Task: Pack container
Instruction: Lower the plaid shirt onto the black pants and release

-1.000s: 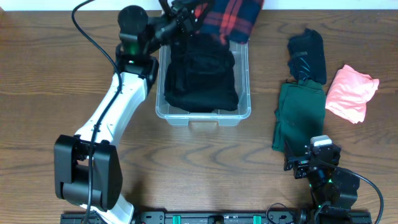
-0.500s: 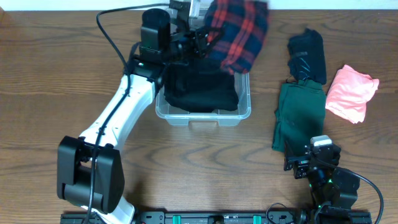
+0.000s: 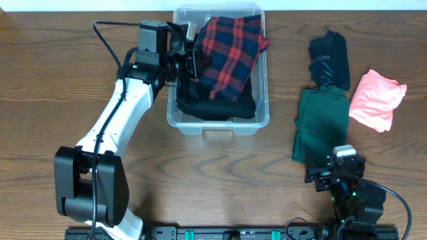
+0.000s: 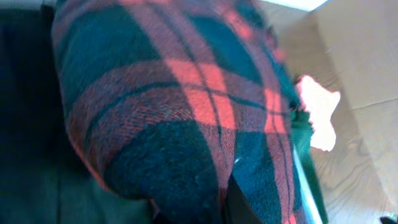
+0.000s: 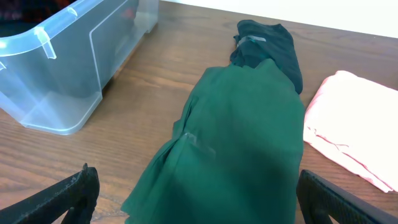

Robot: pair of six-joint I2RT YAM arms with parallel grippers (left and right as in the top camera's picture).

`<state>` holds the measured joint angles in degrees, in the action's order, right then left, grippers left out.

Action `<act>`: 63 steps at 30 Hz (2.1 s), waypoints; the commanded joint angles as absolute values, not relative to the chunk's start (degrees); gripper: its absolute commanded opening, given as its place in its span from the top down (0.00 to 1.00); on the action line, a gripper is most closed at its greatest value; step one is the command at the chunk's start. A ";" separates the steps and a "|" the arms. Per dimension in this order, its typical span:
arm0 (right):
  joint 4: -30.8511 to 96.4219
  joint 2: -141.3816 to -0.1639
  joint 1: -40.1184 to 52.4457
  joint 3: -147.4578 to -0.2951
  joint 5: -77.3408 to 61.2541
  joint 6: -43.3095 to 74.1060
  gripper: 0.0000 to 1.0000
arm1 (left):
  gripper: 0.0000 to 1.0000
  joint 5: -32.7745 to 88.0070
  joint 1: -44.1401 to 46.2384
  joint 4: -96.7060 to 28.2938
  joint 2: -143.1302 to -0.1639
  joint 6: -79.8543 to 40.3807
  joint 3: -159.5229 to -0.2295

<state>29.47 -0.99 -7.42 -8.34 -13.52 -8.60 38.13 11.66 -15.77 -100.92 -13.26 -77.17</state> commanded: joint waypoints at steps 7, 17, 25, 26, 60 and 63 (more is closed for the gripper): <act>29.52 -0.80 -7.07 -8.14 -13.93 -8.64 0.01 | 0.94 34.13 13.69 -26.96 -99.98 -21.87 -77.41; 29.52 -0.80 -7.07 -8.14 -13.93 -8.64 0.01 | 0.94 26.22 20.62 -33.82 -99.98 -36.64 -77.41; 29.52 -0.80 -7.07 -8.14 -13.93 -8.64 0.01 | 0.79 24.01 23.75 -34.26 -99.57 -38.70 -77.43; 29.52 -0.80 -7.07 -8.14 -13.93 -8.64 0.01 | 0.74 24.32 23.70 -34.44 -99.13 -38.68 -77.47; 29.52 -0.80 -7.07 -8.14 -13.93 -8.64 0.01 | 0.22 14.04 23.88 4.84 -109.69 -3.36 -77.52; 29.52 -0.80 -7.07 -8.14 -13.93 -8.64 0.01 | 0.25 14.09 23.99 3.36 -115.18 -8.21 -77.52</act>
